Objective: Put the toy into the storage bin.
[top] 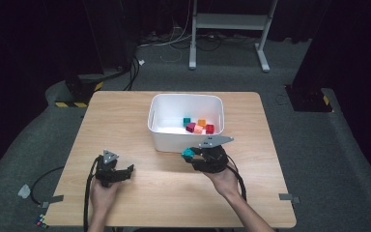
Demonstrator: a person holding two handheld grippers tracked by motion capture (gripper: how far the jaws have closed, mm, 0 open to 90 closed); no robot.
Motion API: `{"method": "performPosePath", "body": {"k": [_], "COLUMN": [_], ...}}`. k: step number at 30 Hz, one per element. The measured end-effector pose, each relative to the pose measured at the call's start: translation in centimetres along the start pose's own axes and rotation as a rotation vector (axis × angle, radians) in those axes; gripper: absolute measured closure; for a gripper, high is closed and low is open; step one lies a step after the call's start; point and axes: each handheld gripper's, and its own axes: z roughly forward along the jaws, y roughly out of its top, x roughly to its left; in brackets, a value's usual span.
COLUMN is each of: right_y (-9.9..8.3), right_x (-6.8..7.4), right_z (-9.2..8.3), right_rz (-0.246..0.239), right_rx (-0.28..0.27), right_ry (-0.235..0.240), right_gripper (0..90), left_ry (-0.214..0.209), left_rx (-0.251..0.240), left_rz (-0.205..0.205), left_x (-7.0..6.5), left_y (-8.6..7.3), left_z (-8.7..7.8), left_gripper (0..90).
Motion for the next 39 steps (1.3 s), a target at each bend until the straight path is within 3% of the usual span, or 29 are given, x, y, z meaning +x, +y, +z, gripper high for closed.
{"method": "performPosePath", "body": {"k": [15,26,39], "right_y": [1.5,2.1,3.6], "right_x": [-0.3,-1.2,-2.0], "right_z": [-1.1,-2.2,-3.1], "right_rz": [-0.003,0.017,0.004], "right_rx": [-0.029,-0.053,-0.06], "right_ry": [-0.006,-0.012,-0.031], "right_gripper": [58.7,58.6,58.6], "left_ry": [0.0,0.0,0.001], "left_rx": [0.0,0.001,0.0], "left_rz": [0.0,0.001,0.001], "left_x": [0.0,0.0,0.0], "left_y": [0.0,0.0,0.0], "left_z": [0.0,0.0,0.0], "left_gripper": [16.3,16.3,16.3]}}
